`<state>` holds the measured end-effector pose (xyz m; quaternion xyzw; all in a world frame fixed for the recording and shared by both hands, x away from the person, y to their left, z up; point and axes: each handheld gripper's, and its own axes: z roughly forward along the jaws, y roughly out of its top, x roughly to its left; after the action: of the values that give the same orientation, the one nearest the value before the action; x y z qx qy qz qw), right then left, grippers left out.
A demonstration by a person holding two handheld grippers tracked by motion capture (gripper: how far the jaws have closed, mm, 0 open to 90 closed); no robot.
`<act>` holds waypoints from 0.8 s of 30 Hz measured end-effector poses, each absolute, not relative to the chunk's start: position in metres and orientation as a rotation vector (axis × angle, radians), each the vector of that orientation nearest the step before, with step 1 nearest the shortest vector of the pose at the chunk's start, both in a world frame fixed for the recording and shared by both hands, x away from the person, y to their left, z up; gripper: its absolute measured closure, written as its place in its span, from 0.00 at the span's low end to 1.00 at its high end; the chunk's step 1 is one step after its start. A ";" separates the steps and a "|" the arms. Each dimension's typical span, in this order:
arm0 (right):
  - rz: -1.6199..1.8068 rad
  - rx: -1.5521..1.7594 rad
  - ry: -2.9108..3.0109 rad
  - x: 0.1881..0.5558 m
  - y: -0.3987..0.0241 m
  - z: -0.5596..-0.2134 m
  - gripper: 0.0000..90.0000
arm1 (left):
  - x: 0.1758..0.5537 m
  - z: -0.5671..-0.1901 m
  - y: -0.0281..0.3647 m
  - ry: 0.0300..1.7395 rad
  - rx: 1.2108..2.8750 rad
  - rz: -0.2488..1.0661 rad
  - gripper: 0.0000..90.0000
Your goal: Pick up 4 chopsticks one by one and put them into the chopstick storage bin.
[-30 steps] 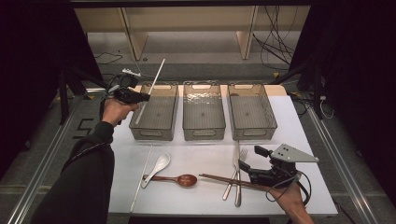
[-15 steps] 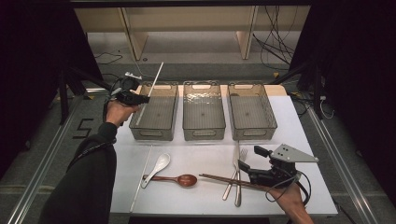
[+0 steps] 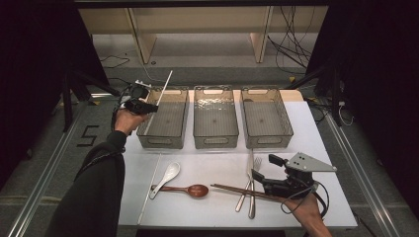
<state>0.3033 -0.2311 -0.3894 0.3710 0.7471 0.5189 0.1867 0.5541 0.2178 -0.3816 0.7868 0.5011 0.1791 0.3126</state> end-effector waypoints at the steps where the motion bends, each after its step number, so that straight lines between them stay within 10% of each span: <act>1: 1.461 1.046 2.102 0.303 -0.231 -0.389 0.26 | 0.554 -0.382 0.217 1.327 2.071 0.471 0.93; 24: 1.456 1.052 2.103 0.304 -0.231 -0.390 0.26 | 0.547 -0.397 0.220 1.374 2.088 0.435 0.81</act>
<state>0.3037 -0.2308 -0.3904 0.3736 0.7470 0.5173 0.1866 0.5472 0.2196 -0.3974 0.7857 0.5170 0.1638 0.2977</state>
